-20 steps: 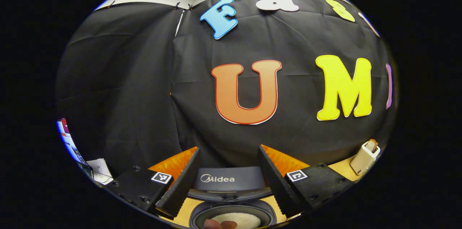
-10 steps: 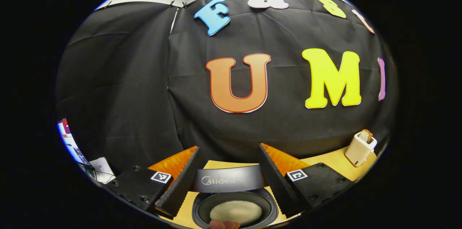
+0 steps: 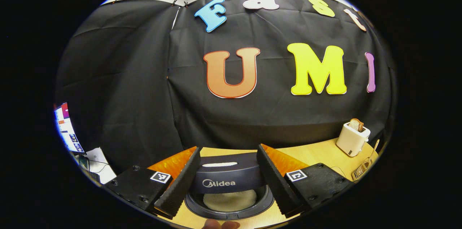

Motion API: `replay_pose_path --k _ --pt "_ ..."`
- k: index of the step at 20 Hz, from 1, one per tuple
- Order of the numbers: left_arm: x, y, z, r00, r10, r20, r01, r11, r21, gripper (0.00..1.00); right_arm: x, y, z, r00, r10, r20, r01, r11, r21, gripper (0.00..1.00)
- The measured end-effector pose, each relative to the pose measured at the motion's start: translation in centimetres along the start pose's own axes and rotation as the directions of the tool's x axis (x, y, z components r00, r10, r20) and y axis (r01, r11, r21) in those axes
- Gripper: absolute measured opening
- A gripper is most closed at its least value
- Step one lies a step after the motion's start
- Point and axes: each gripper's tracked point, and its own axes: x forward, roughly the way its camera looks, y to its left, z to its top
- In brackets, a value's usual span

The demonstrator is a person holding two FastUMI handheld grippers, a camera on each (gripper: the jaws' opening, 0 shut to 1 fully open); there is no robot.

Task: Close the left gripper, press the button to open the rice cooker; take a wooden spoon from the chopstick holder with the right hand, scoop a spoonful of rice and pour it into the rice cooker, then put the wooden spoon back into the chopstick holder.

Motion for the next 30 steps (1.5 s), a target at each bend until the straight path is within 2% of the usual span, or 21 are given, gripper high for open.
replay_pose_path --k 7,8,9,10,14,16,17,22,23,24,26,27,28,30 --pt "-1.6 -0.5 -3.1 0.999 0.002 0.04 -0.002 1.0 -0.008 1.0 -0.5 0.7 0.0 1.0 -0.008 0.007 0.009 0.999 -0.035 0.95" --pt "-1.7 -0.5 -3.7 0.999 0.004 0.042 -0.003 1.0 -0.013 1.0 -0.5 0.9 -0.1 1.0 -0.007 0.007 0.007 0.999 -0.039 0.99" --pt "-1.9 -0.6 -4.3 0.999 0.005 0.042 -0.005 1.0 -0.009 1.0 -0.4 1.0 -0.1 1.0 -0.007 0.005 0.008 0.999 -0.042 0.92" --pt "-2.1 -0.7 -4.9 0.999 0.006 0.043 -0.006 1.0 -0.007 1.0 -0.4 1.2 -0.2 1.0 -0.006 0.0 0.006 0.999 -0.043 0.95" --pt "-2.6 -1.2 -8.0 1.0 0.005 0.01 -0.004 1.0 -0.027 1.0 -0.1 1.8 -0.6 1.0 0.004 -0.013 -0.005 0.999 -0.05 0.95" --pt "-2.9 -1.3 -9.6 1.0 0.006 -0.01 -0.007 1.0 -0.03 1.0 -0.1 2.2 -0.8 1.0 0.009 -0.016 -0.01 0.998 -0.066 0.92" --pt "-2.9 -1.4 -10.1 1.0 0.01 -0.011 -0.011 1.0 -0.029 1.0 0.0 2.4 -0.8 1.0 0.012 -0.019 -0.013 0.997 -0.076 0.96" --pt "-2.8 -1.5 -11.8 0.999 0.035 -0.007 -0.036 0.999 -0.026 1.0 0.2 2.6 -1.0 1.0 0.013 -0.026 -0.016 0.995 -0.096 0.95" --pt "-2.7 -1.7 -12.2 0.999 0.037 -0.015 -0.038 0.999 -0.026 1.0 0.2 2.5 -1.1 1.0 0.012 -0.029 -0.015 0.995 -0.094 0.92" --pt "-2.8 -1.7 -12.5 0.999 0.039 -0.022 -0.04 0.999 -0.028 1.0 0.3 2.5 -1.3 0.999 0.013 -0.032 -0.015 0.996 -0.09 0.95" --pt "-2.8 -1.7 -12.3 0.999 0.042 0.001 -0.042 0.999 -0.027 1.0 0.4 2.5 -1.5 0.999 0.014 -0.038 -0.017 0.996 -0.084 0.95" --pt "-2.8 -1.7 -12.4 0.999 0.044 0.01 -0.044 0.999 -0.024 1.0 0.5 2.6 -1.5 0.999 0.014 -0.04 -0.017 0.996 -0.082 0.92" --pt "-2.9 -1.7 -12.2 0.999 0.045 0.031 -0.045 0.999 -0.01 1.0 0.6 2.6 -1.6 0.999 0.016 -0.042 -0.019 0.996 -0.083 0.95" --pt "-2.7 -1.7 -12.3 0.998 0.055 0.038 -0.055 0.998 -0.012 1.0 0.8 2.7 -1.9 0.999 0.02 -0.048 -0.023 0.997 -0.08 0.95"
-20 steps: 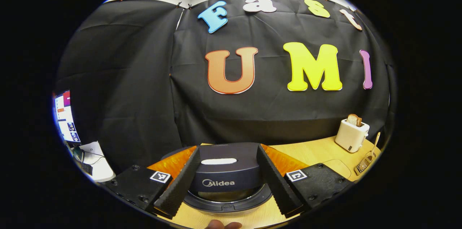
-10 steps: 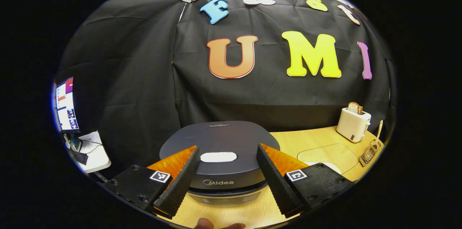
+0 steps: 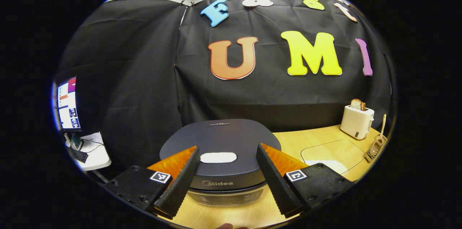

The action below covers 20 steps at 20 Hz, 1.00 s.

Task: Close the left gripper, press the button to open the rice cooker; take a wooden spoon from the chopstick holder with the right hand, scoop a spoonful of rice and pour it into the rice cooker, then put the wooden spoon back into the chopstick holder.

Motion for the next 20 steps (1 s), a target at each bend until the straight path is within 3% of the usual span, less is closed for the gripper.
replay_pose_path --k 4,7,9,12,14,18,20 --pt "0.2 -0.4 -1.5 0.999 0.003 -0.04 -0.003 1.0 0.001 0.99 0.9 0.8 -0.5 1.0 0.022 -0.011 -0.022 1.0 0.02 0.95" --pt "0.0 -0.3 -0.9 0.999 0.024 0.047 -0.024 1.0 0.016 0.98 1.5 1.9 -1.9 0.998 0.049 -0.039 -0.048 0.998 0.04 0.95" --pt "0.1 -0.4 -1.0 0.999 0.026 0.046 -0.027 1.0 0.016 0.96 1.6 2.2 -2.5 0.997 0.059 -0.058 -0.057 0.997 0.043 0.95" --pt "0.2 -0.4 -0.8 0.999 0.024 0.043 -0.025 1.0 0.016 0.96 1.5 1.8 -2.6 0.997 0.048 -0.055 -0.045 0.998 0.043 0.92" --pt "0.2 -0.4 -0.6 0.999 0.024 0.046 -0.025 1.0 0.007 0.96 1.4 1.5 -2.7 0.998 0.035 -0.056 -0.033 0.999 0.044 0.99" --pt "0.1 -0.7 -0.8 0.999 0.03 0.035 -0.03 1.0 0.001 0.97 0.6 1.1 -2.1 0.999 0.013 -0.041 -0.012 0.999 0.03 0.92" --pt "0.0 -0.7 -0.7 0.999 0.028 0.033 -0.028 1.0 -0.01 0.97 0.5 1.0 -1.8 1.0 0.003 -0.03 -0.003 1.0 0.026 0.95"
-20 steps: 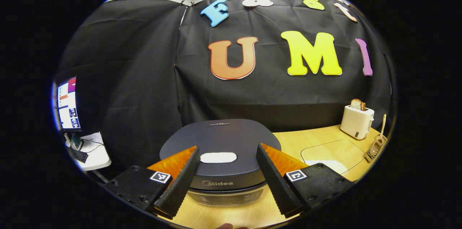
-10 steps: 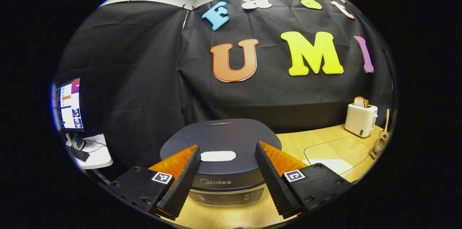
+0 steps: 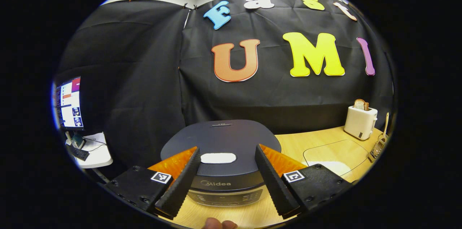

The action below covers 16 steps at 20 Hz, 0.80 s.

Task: Close the left gripper, press the button to open the rice cooker; take a wooden spoon from the chopstick holder with the right hand, scoop a spoonful of rice and pour it into the rice cooker, then put the wooden spoon back into the chopstick holder.

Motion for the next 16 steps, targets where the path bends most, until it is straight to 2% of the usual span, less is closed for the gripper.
replay_pose_path --k 1,5,6,8,9,11,16 --pt "-0.2 -0.3 0.2 1.0 -0.01 0.003 0.01 1.0 -0.005 0.96 -0.1 -0.1 0.0 1.0 -0.005 0.002 0.005 1.0 -0.002 0.92" --pt "-1.7 -0.4 2.0 0.999 -0.007 0.052 0.008 1.0 -0.002 0.96 -0.3 -0.2 0.1 1.0 -0.015 0.008 0.015 1.0 -0.004 0.95" --pt "-2.1 -0.2 2.7 0.998 -0.003 0.061 0.003 1.0 -0.003 0.96 -0.4 -0.4 0.1 1.0 -0.018 0.011 0.018 1.0 -0.008 0.92" --pt "-3.4 -0.2 4.1 0.996 -0.005 0.088 0.007 1.0 -0.02 0.96 -0.5 -1.0 0.4 0.999 -0.037 0.021 0.037 0.999 -0.023 0.92" --pt "-4.1 -0.5 4.8 0.994 -0.011 0.105 0.014 0.999 -0.03 0.96 -0.5 -1.3 0.8 0.998 -0.048 0.031 0.049 0.998 -0.027 0.95" --pt "-5.4 -0.8 5.8 0.992 -0.017 0.125 0.021 0.999 -0.034 0.96 -0.7 -1.7 1.4 0.996 -0.067 0.052 0.068 0.997 -0.032 0.95" --pt "-9.3 -4.1 6.6 0.986 -0.067 0.153 0.074 0.996 -0.041 0.96 -1.1 -2.0 2.7 0.992 -0.088 0.085 0.092 0.995 -0.043 0.95"
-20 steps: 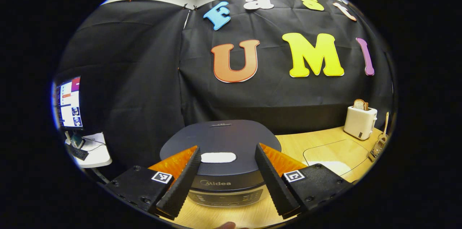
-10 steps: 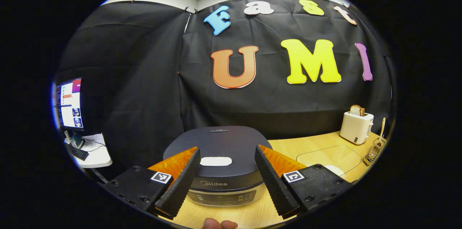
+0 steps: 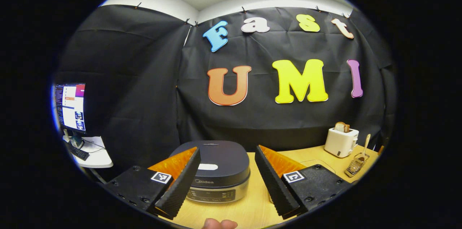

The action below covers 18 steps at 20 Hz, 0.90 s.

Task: Close the left gripper, press the button to open the rice cooker; take a wooden spoon from the chopstick holder with the right hand, scoop a spoonful of rice and pour it into the rice cooker, then put the wooden spoon back into the chopstick holder.

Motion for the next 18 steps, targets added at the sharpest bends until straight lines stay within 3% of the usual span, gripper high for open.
replay_pose_path --k 7,9,13,14,17,18 --pt "-5.7 -5.0 -0.9 0.997 -0.068 0.025 0.068 0.998 0.018 0.96 -1.2 0.2 1.9 0.999 -0.025 0.041 0.024 1.0 0.004 0.95" --pt "-6.8 -6.4 -1.2 0.996 -0.082 0.03 0.081 0.996 0.023 0.96 -1.8 0.5 2.8 0.997 -0.031 0.064 0.031 1.0 0.006 0.99" --pt "-8.7 -9.0 -0.7 0.992 -0.118 0.047 0.116 0.993 0.035 1.0 -2.7 1.4 4.0 0.994 -0.051 0.096 0.052 0.999 -0.008 0.95" --pt "-9.0 -9.5 -0.6 0.99 -0.127 0.053 0.125 0.991 0.043 0.96 -2.9 2.0 4.0 0.994 -0.05 0.097 0.051 0.999 -0.011 0.95" --pt "-10.1 -10.9 -0.1 0.986 -0.146 0.076 0.143 0.989 0.044 1.0 -3.5 3.0 3.9 0.994 -0.06 0.091 0.061 0.998 -0.014 0.95" --pt "-10.4 -11.4 -0.1 0.985 -0.155 0.081 0.152 0.988 0.039 0.96 -3.8 3.4 4.0 0.994 -0.061 0.095 0.063 0.998 -0.015 0.95"
